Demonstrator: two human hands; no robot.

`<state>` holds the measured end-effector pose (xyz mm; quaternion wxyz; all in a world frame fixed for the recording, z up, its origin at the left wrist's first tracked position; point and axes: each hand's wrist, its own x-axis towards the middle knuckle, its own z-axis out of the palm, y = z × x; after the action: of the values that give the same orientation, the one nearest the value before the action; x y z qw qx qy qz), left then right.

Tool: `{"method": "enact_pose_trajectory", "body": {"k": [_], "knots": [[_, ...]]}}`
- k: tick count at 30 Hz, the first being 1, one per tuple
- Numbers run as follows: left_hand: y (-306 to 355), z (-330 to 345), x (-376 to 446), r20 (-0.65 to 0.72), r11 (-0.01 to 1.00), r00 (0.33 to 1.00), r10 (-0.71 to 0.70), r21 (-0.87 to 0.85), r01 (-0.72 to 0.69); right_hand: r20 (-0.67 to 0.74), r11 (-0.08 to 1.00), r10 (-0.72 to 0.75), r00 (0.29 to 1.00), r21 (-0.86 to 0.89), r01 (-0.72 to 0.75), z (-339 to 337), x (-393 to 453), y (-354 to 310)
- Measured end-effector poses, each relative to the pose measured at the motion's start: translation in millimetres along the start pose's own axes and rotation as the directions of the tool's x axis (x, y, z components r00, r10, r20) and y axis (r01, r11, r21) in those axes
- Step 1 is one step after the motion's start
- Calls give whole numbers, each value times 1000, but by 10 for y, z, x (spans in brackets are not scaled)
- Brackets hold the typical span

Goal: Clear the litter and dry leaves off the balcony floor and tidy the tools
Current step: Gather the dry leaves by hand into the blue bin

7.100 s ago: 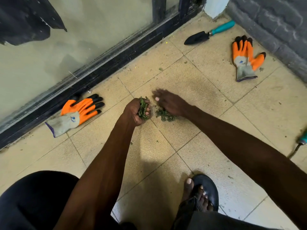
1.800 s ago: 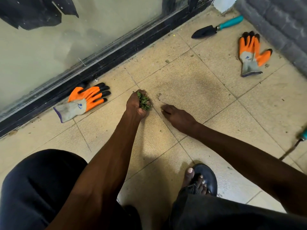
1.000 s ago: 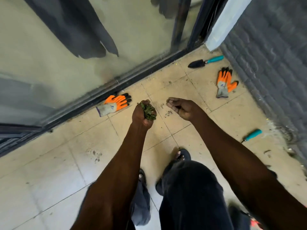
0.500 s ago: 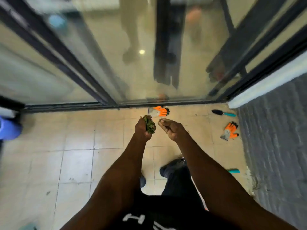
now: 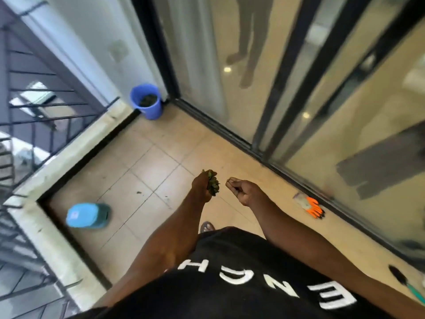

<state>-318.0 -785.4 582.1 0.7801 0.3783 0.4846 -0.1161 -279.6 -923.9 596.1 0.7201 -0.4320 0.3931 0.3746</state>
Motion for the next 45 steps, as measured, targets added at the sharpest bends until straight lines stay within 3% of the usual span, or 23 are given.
{"method": "enact_pose_trajectory", "body": {"k": [6, 12, 31, 35, 41, 45], "knots": [[923, -951, 36, -148, 988, 988, 34, -141, -56, 110, 983, 63, 992, -181, -42, 1322, 287, 140], [1638, -1336, 438, -201, 962, 979, 25, -260, -78, 166, 956, 131, 977, -282, -80, 2386, 776, 25], [5174, -1096, 2580, -374, 878, 927, 34, -432, -206, 168, 853, 131, 977, -521, -25, 5845, 2918, -1836], [5903, -1224, 3208, -504, 871, 863, 39, -405, -277, 132, 822, 59, 990, -569, 26, 6485, 3566, -1957], [6715, -1645, 4921, -614, 883, 785, 80, -322, -342, 67, 781, -49, 997, -619, 80, 7517, 5253, -1840], [6831, -2174, 6681, -760, 894, 647, 56, -250, -371, 92, 738, -27, 995, -670, 82, 8093, 6770, -1573]]}}
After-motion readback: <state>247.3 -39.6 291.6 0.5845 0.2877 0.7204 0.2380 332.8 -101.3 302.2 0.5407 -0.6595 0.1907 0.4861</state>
